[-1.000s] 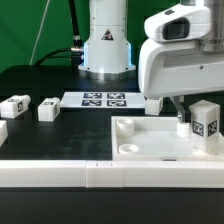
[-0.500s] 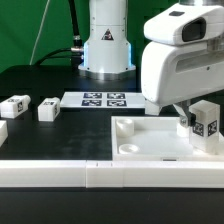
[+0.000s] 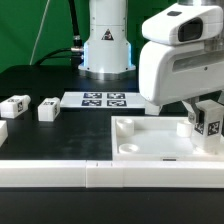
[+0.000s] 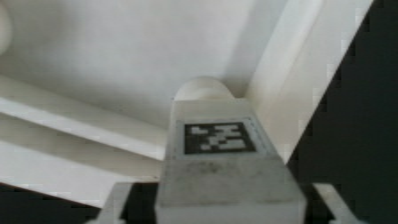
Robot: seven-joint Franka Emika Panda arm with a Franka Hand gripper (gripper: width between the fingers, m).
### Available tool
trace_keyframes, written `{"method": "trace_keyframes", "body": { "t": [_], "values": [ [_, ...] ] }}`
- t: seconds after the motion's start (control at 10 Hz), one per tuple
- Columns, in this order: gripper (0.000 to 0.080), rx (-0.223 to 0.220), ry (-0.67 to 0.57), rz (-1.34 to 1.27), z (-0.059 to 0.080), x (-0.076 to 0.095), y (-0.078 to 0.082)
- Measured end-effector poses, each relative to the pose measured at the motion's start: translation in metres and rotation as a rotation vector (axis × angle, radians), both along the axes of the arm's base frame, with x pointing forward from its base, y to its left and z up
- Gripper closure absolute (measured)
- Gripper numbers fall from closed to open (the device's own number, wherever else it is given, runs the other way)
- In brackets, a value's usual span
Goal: Assemble one leg
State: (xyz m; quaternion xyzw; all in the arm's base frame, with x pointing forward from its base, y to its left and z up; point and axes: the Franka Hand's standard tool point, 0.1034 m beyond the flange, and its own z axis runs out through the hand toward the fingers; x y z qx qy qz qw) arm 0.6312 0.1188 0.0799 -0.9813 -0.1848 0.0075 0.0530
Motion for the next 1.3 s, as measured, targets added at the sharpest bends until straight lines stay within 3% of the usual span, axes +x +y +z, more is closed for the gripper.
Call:
{"method": "trace_keyframes", "body": {
  "t": [0.9,1.3],
  "values": [
    [0.0509,-0.007,0.087,-1.382,-0.0024,-0.0006,-0.0049],
    [0.0509,0.001,0.135,-1.673,-0.0024,-0.0005,-0.0051]
  ]
}}
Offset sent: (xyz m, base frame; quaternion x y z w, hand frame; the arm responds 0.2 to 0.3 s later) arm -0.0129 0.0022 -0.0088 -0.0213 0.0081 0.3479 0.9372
